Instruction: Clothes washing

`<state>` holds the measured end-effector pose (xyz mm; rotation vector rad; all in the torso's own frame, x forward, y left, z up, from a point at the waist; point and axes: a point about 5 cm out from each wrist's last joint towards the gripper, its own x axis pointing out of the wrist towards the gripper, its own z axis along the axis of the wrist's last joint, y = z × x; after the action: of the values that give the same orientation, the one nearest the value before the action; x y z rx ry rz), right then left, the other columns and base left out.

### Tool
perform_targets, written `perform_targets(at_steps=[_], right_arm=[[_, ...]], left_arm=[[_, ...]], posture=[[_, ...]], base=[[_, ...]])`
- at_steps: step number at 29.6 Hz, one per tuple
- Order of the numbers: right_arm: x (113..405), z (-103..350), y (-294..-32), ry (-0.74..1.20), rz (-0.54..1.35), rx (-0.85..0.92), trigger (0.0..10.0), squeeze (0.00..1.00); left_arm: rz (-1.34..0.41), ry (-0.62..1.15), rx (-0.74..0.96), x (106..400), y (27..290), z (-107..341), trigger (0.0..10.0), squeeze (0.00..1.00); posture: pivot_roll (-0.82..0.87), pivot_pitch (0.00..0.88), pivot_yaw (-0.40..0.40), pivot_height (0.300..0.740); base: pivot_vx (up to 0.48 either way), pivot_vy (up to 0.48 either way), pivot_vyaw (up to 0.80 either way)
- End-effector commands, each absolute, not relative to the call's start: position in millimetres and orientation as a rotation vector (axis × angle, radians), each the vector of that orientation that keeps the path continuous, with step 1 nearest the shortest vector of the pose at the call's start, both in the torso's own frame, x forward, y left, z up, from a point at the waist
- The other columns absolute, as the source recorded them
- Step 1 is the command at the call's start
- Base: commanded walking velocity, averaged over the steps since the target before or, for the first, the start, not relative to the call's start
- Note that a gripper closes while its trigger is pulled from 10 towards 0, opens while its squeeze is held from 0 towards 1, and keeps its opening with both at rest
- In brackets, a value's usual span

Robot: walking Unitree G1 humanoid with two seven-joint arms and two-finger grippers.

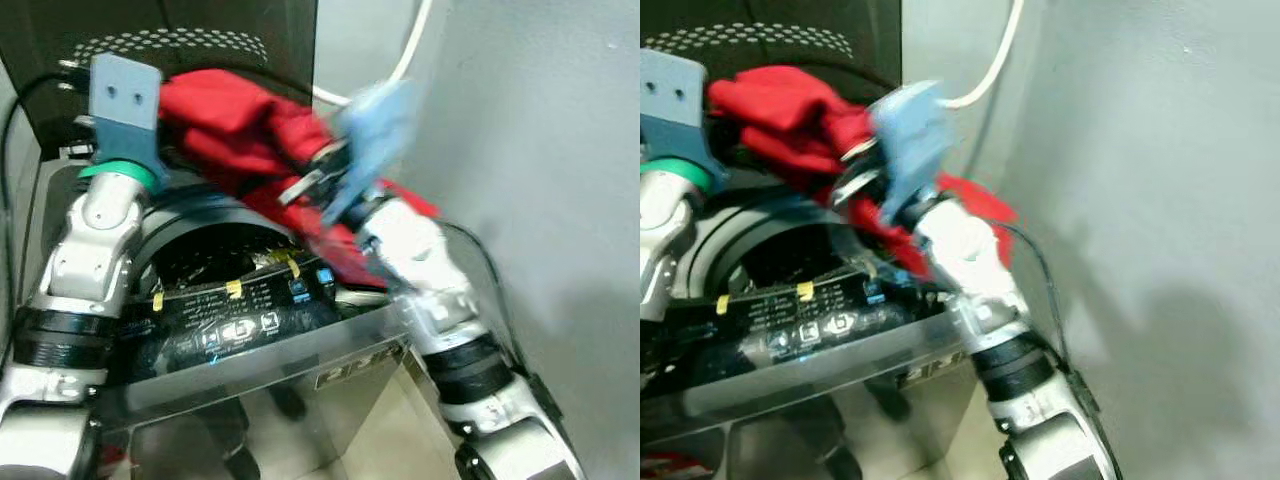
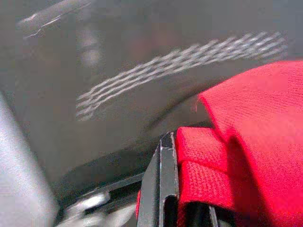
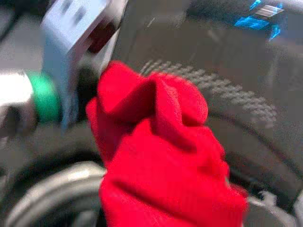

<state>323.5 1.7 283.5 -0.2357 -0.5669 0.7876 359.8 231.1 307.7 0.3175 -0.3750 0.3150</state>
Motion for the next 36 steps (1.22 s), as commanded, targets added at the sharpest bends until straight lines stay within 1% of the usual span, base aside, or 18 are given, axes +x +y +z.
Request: perform_targets(at_steps=[1,2,3,5,7,9,11,12,13,18,20,25,26,30,32,33,35,36], right_arm=[[337,265,-20,-0.496,0.675,-0.285,10.0,0.00],[333,251,-6,-0.455,0.712,-0.299,10.0,0.00],[333,251,-6,-0.455,0.712,-0.299,10.0,0.00],[328,235,10,-0.414,0.751,-0.307,10.0,0.00],[328,235,10,-0.414,0.751,-0.307,10.0,0.00],[331,226,12,-0.372,0.735,-0.314,10.0,1.00],[331,226,12,-0.372,0.735,-0.314,10.0,1.00],[333,223,11,-0.355,0.733,-0.295,10.0,1.00],[333,224,8,-0.340,0.745,-0.251,10.0,1.00],[330,229,-2,-0.340,0.822,-0.171,10.0,1.00],[328,234,-14,-0.354,0.868,-0.165,10.0,1.00],[329,241,-28,-0.379,0.883,-0.182,10.0,1.00],[332,246,-39,-0.397,0.858,-0.174,10.0,0.00],[342,258,-69,-0.436,0.730,-0.066,10.0,0.00],[343,259,-72,-0.441,0.712,-0.046,10.0,0.00],[344,263,-83,-0.462,0.637,0.042,10.0,0.00],[344,263,-83,-0.462,0.637,0.042,10.0,0.00],[344,264,-93,-0.481,0.547,0.114,10.0,0.00]], left_arm=[[0.678,-0.378,0.277,341,297,324,10.0,0.00],[0.649,-0.340,0.286,343,296,315,10.0,0.00],[0.649,-0.340,0.286,343,296,315,10.0,0.00],[0.502,-0.274,0.282,351,280,296,10.0,0.00],[0.502,-0.274,0.282,351,280,296,10.0,0.00],[0.267,-0.210,0.285,355,247,274,10.0,0.00],[0.267,-0.210,0.285,355,247,274,10.0,0.00],[0.193,-0.196,0.287,354,235,267,10.0,0.36],[0.139,-0.189,0.276,352,226,262,10.0,1.00],[0.091,-0.192,0.257,351,219,260,10.0,1.00],[0.073,-0.196,0.259,349,219,261,10.0,1.00],[0.046,-0.200,0.261,348,218,264,10.0,1.00],[0.033,-0.205,0.264,346,218,266,10.0,1.00],[0.029,-0.219,0.262,344,220,270,10.0,1.00],[0.031,-0.221,0.260,344,220,271,10.0,1.00],[-0.039,-0.235,0.240,341,212,274,10.0,1.00],[-0.039,-0.235,0.240,341,212,274,10.0,1.00],[-0.207,-0.241,0.206,333,194,275,10.0,0.00]], posture=[[0.14,0.014,0.016,0.740],[0.15,0.025,0.007,0.740],[0.15,0.025,0.007,0.740],[0.15,0.025,0.006,0.740],[0.15,0.025,0.006,0.740],[0.15,0.027,0.005,0.740],[0.15,0.027,0.005,0.740],[0.15,0.027,0.005,0.740],[0.15,0.027,0.005,0.740],[0.15,0.020,0.008,0.740],[0.15,0.018,0.010,0.740],[0.15,0.014,0.014,0.740],[0.15,0.014,0.014,0.740],[0.15,0.011,0.017,0.740],[0.15,0.011,0.017,0.740],[0.15,0.009,0.014,0.740],[0.15,0.009,0.014,0.740],[0.16,0.009,0.018,0.740]], base=[[0.000,0.000,0.00],[0.000,0.000,0.00],[0.000,0.000,0.00],[0.000,0.000,0.00],[0.000,0.000,0.00],[0.000,0.000,0.00],[0.000,0.000,0.00],[0.000,0.000,0.00],[0.000,0.000,0.00],[0.000,0.000,0.00],[0.000,0.000,0.00],[0.000,0.000,0.00],[0.000,0.000,0.00],[0.000,0.000,0.00],[0.000,0.000,0.00],[0.000,0.000,0.00],[0.000,0.000,0.00],[0.000,0.000,0.00]])
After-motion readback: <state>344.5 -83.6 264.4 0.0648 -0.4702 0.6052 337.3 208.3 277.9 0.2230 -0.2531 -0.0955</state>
